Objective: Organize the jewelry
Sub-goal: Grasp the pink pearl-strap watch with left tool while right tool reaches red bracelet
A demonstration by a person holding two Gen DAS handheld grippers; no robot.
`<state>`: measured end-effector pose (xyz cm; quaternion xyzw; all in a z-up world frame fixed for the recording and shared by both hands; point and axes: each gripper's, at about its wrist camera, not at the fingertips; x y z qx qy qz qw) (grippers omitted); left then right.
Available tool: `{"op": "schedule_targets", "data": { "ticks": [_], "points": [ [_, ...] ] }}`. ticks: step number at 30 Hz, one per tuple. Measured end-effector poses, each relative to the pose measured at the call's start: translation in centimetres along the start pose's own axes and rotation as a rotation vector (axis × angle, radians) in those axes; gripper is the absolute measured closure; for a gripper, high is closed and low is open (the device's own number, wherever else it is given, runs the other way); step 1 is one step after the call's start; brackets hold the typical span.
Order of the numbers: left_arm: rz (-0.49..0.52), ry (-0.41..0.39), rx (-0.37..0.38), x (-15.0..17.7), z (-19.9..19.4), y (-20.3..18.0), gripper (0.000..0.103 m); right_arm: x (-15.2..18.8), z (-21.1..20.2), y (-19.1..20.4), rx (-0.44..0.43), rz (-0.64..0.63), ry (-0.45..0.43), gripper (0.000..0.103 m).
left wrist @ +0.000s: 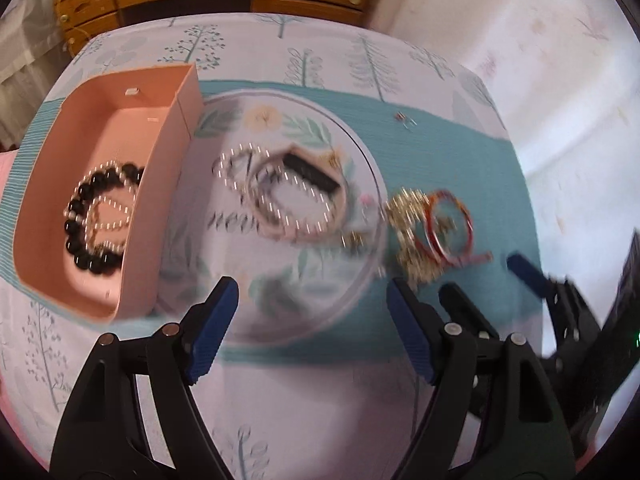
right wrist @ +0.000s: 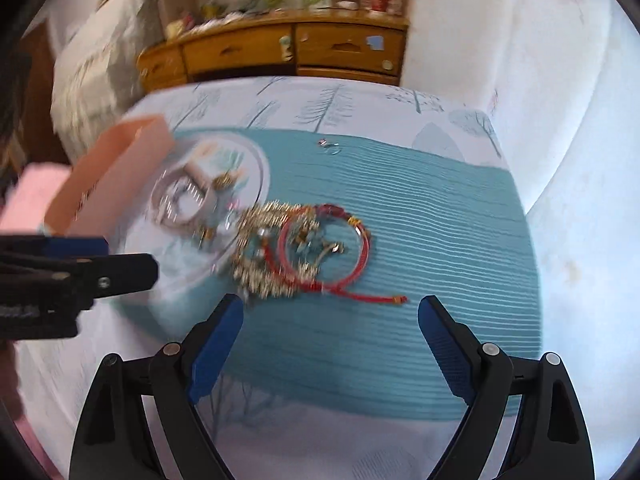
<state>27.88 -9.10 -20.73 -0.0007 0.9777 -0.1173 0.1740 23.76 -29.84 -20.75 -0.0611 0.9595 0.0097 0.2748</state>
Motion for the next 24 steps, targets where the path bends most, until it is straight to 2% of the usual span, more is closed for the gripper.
{"op": "schedule_targets", "data": {
  "ticks": [8, 18, 19, 20, 22, 24],
  "points": [
    [0.008, -0.074, -0.141, -3.3, 3.2, -0.5, 0.028, -1.5, 3.6, -0.1, -0.002, 0.055, -0.008, 0.013],
    [0.004, -0.099, -0.170, -5.1, 4.6, -0.5, 0.029, -2.0, 4.7, 1.1, -0.002, 0.041, -0.053, 0.014],
    [0.002, -0.099, -0.167, -5.2, 4.7, -0.5, 0.029, -2.1, 4.7, 1.1, -0.005, 0.042, -0.058, 0.018],
    [0.000, -0.102, -0.163, -5.0, 4.6, -0.5, 0.029, -2.0, 4.7, 1.2, -0.001, 0.036, -0.060, 0.029],
    [0.001, -0.103, -0.143, -4.9, 4.5, -0.5, 0.030, -2.2, 4.8, 1.5, -0.003, 0.010, -0.064, 0.042],
    [0.009, -0.116, -0.129, -4.8, 4.3, -0.5, 0.043, -2.3, 4.8, 1.6, -0.024, 0.004, -0.060, 0.044]
  ]
}}
Point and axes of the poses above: each gripper's, at about its wrist camera, not at the fingertips, and z roughly the way its jaws point, y to its left, x to its underside, and after that the axes turned 2 degrees about x, right-handed
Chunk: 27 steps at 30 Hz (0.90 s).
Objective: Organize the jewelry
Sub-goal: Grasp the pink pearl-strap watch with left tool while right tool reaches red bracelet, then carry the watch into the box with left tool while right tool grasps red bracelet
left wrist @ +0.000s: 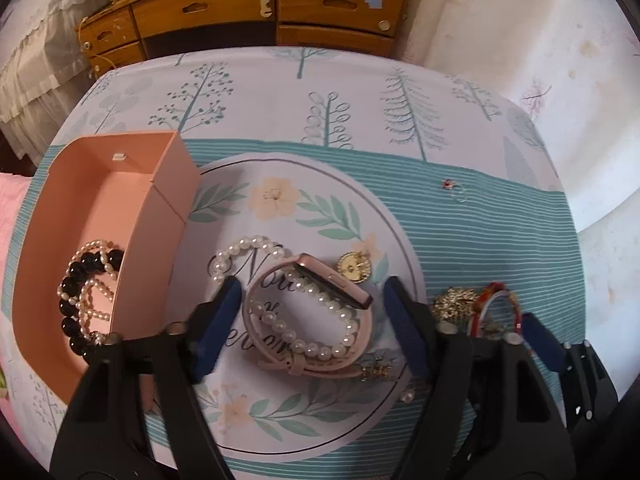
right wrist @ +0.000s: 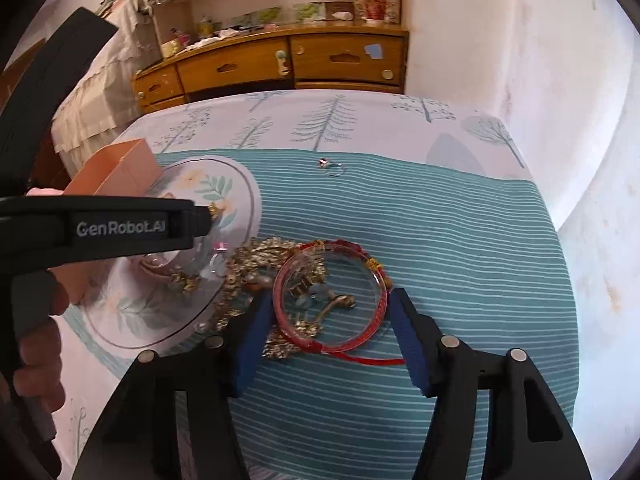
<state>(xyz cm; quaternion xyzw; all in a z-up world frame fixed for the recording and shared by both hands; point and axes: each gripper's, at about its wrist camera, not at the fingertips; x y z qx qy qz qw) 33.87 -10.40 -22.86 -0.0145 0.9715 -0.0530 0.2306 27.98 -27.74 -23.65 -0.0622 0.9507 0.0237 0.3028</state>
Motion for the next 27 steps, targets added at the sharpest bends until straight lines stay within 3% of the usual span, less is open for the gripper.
{"op": "schedule_targets", "data": {
  "ticks": [3, 11, 17, 22, 27],
  "points": [
    [0.005, -0.005, 0.013, 0.1, -0.2, -0.1, 0.050, -0.3, 0.1, 0.0, -0.028, 0.010, 0.009, 0.044],
    [0.042, -0.057, 0.021, 0.0, -2.3, -0.4, 0.052, -0.4, -2.3, -0.3, -0.048, 0.021, -0.011, 0.044],
    [0.032, -0.082, 0.063, -1.0, -5.2, 0.3, 0.052, -1.6, -4.6, 0.6, -0.054, -0.009, -0.068, 0.044],
    [0.025, -0.087, 0.038, -2.5, -7.6, 1.6, 0.052, -3.3, -6.7, 2.0, -0.055, -0.028, -0.127, 0.044],
    [-0.026, -0.091, 0.051, -4.0, -9.9, 4.9, 0.052, -5.4, -8.9, 4.1, -0.054, -0.044, -0.191, 0.044]
  ]
}}
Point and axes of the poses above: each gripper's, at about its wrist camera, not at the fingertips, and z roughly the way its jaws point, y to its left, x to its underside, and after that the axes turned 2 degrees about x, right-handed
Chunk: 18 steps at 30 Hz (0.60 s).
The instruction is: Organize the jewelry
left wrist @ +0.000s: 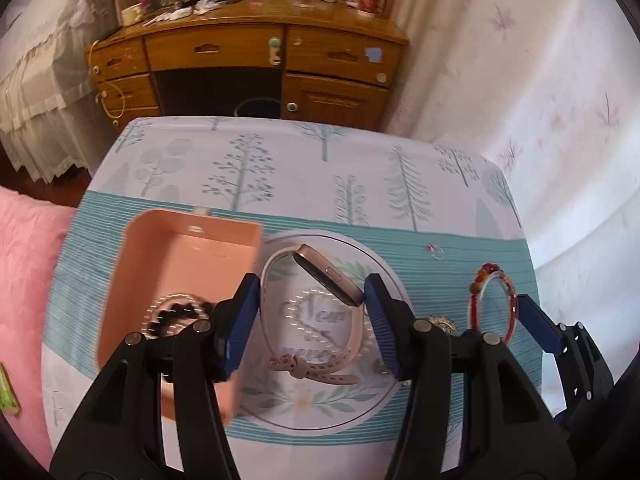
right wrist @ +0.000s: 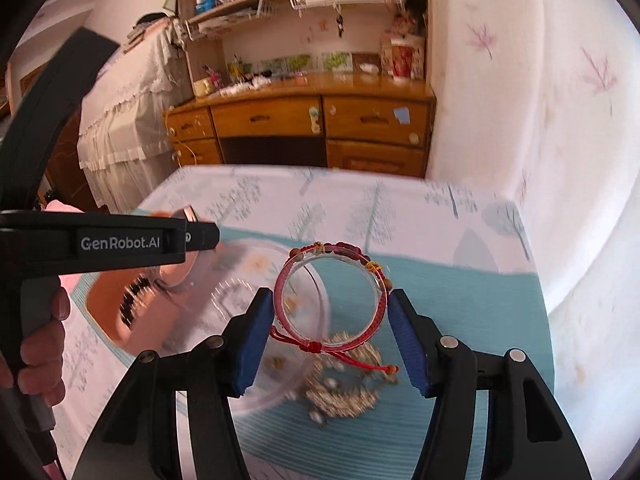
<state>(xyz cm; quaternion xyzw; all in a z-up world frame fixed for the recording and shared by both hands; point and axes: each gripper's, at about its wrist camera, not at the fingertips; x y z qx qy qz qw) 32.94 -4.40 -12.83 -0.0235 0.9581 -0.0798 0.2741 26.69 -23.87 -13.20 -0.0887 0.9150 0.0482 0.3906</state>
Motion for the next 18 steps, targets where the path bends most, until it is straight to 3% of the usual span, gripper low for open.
{"op": "schedule_targets", "data": {
  "ticks": [11, 16, 18],
  "points": [
    [-0.033, -0.025, -0.025, -2.7, -4.5, 9.2, 0.052, -5.0, -3.4, 8.8, -0.155, 0.046, -0.104, 0.044],
    [-0.023, -0.008, 0.021, -3.4, -4.9, 12.9, 0.052, -5.7, -3.9, 14.9, -0.240, 0.047, -0.081, 0.044],
    [-0.010, 0.021, 0.074, -3.4, -4.5, 14.1, 0.052, -5.7, -4.0, 17.3, -0.267, 0.046, -0.074, 0.044]
  ]
}}
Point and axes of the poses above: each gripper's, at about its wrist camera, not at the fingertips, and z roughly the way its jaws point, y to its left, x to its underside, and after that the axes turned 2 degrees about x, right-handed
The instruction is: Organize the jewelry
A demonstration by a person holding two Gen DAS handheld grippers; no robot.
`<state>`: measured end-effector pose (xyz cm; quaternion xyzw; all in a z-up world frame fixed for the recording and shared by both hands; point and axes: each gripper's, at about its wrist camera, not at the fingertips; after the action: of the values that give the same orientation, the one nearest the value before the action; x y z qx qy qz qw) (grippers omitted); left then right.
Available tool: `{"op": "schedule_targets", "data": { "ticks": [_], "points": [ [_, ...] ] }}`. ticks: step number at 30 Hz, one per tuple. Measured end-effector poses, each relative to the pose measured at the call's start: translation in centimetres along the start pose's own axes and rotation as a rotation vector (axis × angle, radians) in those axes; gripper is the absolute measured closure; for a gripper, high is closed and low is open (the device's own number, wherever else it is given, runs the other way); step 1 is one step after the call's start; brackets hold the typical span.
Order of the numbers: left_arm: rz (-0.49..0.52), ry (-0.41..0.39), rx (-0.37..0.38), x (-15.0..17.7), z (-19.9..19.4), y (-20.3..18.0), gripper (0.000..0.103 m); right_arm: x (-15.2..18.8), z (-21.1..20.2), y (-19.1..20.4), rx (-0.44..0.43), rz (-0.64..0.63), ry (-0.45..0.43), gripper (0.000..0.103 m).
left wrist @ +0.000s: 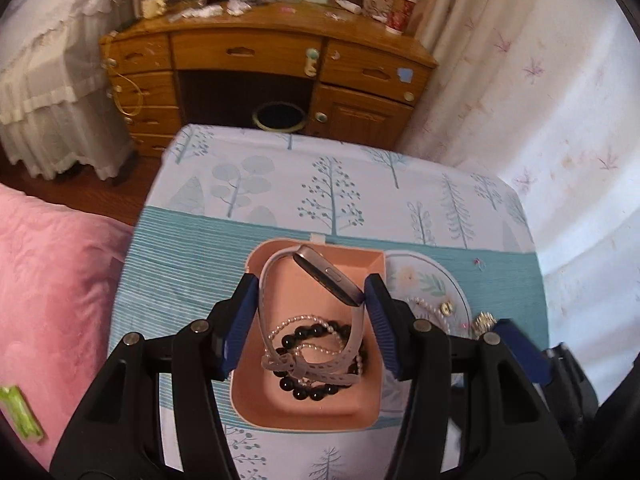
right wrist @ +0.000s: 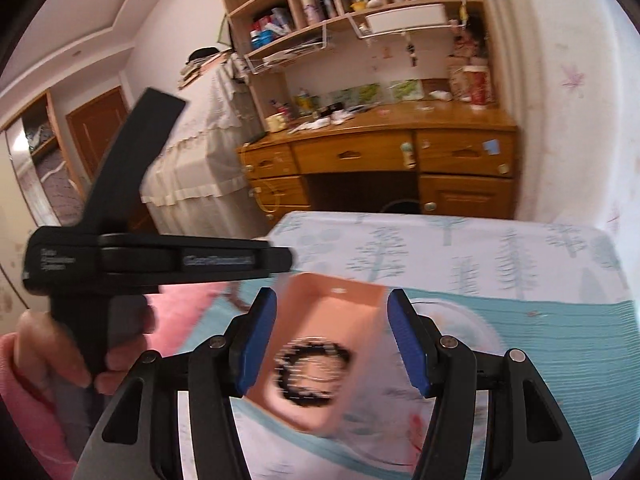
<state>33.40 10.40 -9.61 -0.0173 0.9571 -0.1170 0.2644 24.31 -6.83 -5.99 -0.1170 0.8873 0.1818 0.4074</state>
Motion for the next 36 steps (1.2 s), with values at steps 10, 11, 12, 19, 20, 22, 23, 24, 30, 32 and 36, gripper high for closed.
{"op": "schedule_targets", "data": {
  "ticks": [10, 11, 12, 19, 20, 22, 23, 24, 30, 32, 36],
  "points": [
    [0.052, 0.101, 0.020, 0.4, 3.2, 1.9, 0.035, 3.0, 3.8, 5.7, 0.005, 0.012, 0.138, 0.036],
    [0.050, 0.097, 0.033, 0.2, 3.2, 2.0, 0.033, 3.2, 4.1, 5.1, 0.010, 0.017, 0.138, 0.030],
    [0.048, 0.094, 0.041, 0.1, 3.2, 2.1, 0.033, 3.4, 4.0, 5.3, 0.024, 0.023, 0.131, 0.027],
    [0.067, 0.064, 0.068, 0.3, 2.6, 1.0, 0.032, 4.3, 4.0, 3.6, 0.114, 0.032, 0.146, 0.014],
    [0.065, 0.051, 0.081, 0.8, 2.3, 0.8, 0.032, 4.4, 3.9, 2.4, 0.131, 0.031, 0.155, 0.013],
    [0.060, 0.038, 0.115, 1.7, 1.8, 0.4, 0.032, 5.1, 3.4, 1.1, 0.176, 0.021, 0.178, 0.013],
    [0.056, 0.038, 0.135, 2.3, 1.6, 0.2, 0.032, 5.4, 3.2, 0.3, 0.200, 0.014, 0.192, 0.013],
    [0.058, 0.039, 0.150, 3.0, 1.4, -0.2, 0.032, 5.9, 3.0, -0.3, 0.227, 0.000, 0.208, 0.013],
    [0.084, 0.038, 0.176, 7.4, 0.3, -2.2, 0.032, 9.1, 2.0, -4.5, 0.366, -0.134, 0.297, 0.012],
    [0.098, 0.046, 0.195, 8.9, -0.1, -3.1, 0.032, 10.2, 1.6, -5.6, 0.414, -0.206, 0.322, 0.012],
    [0.171, 0.090, 0.218, 12.0, -0.3, -6.1, 0.032, 11.9, 1.1, -7.8, 0.468, -0.332, 0.383, 0.012]
  ]
}}
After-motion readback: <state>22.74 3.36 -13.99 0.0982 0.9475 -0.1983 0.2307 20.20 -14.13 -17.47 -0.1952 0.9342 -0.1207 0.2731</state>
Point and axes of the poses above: each gripper's, at about its wrist camera, not at the fingertips, and z roughly the way its jaws point, y to its left, x to its underside, and after that the axes turned 2 degrees about x, right-handed
